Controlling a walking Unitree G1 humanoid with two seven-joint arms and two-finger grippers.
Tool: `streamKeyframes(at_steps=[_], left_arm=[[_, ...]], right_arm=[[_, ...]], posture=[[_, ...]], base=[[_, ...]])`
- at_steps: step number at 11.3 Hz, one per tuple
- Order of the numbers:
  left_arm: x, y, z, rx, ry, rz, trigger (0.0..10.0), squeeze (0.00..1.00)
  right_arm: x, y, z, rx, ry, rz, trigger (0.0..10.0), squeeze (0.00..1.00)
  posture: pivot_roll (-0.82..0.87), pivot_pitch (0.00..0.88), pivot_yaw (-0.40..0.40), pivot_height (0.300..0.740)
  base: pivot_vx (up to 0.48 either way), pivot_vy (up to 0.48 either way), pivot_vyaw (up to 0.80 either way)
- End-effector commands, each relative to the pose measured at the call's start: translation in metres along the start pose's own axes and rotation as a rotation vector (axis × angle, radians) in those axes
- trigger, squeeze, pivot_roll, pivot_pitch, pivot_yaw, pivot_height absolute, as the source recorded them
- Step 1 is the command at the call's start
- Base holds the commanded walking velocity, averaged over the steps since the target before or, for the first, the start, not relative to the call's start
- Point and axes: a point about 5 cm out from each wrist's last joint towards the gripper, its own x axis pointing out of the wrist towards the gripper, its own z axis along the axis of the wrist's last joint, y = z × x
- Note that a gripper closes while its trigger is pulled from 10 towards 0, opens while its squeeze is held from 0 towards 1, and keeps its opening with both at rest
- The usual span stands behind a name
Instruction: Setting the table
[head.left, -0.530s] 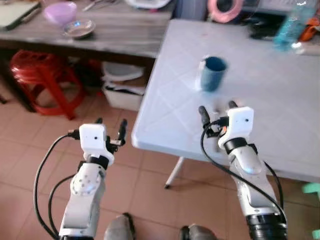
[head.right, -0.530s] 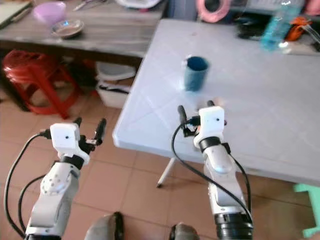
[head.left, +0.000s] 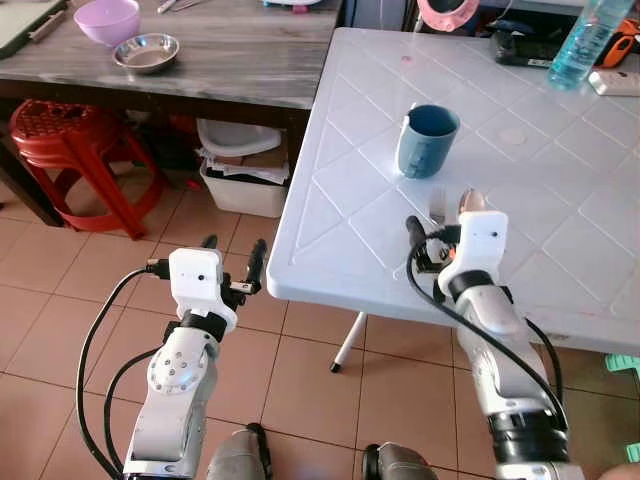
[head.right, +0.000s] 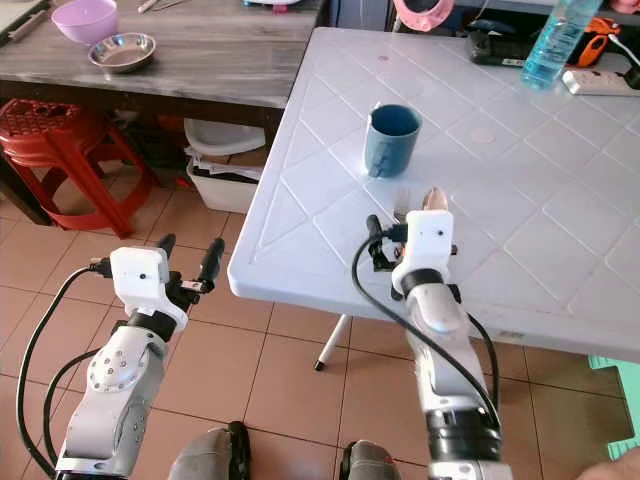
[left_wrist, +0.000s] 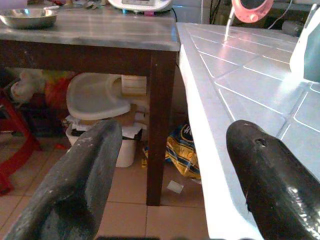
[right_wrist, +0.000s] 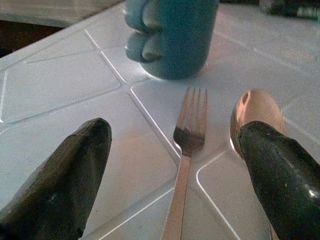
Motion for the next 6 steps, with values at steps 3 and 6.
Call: streamKeyframes(at_steps=[3,6], left_arm=[[-0.0040,0.0003,-0.0013,0.002,0.015,-0.004,10.0,0.00],[-0.0039,0.0000,-0.0014,0.002,0.020,-0.013,10.0,0.00]], right_arm=[[0.0024,-0.0033,-0.0045,0.084,0.076,-0.030,10.0,0.00],[0.0058,-0.0040,-0.0077,0.155,0.170,-0.003,1.1,0.00]], posture=[[-0.03,0.183,0.004,0.740],[-0.03,0.188,0.007,0.740]], base=[[0.000,0.000,0.00],[0.000,0.000,0.00]])
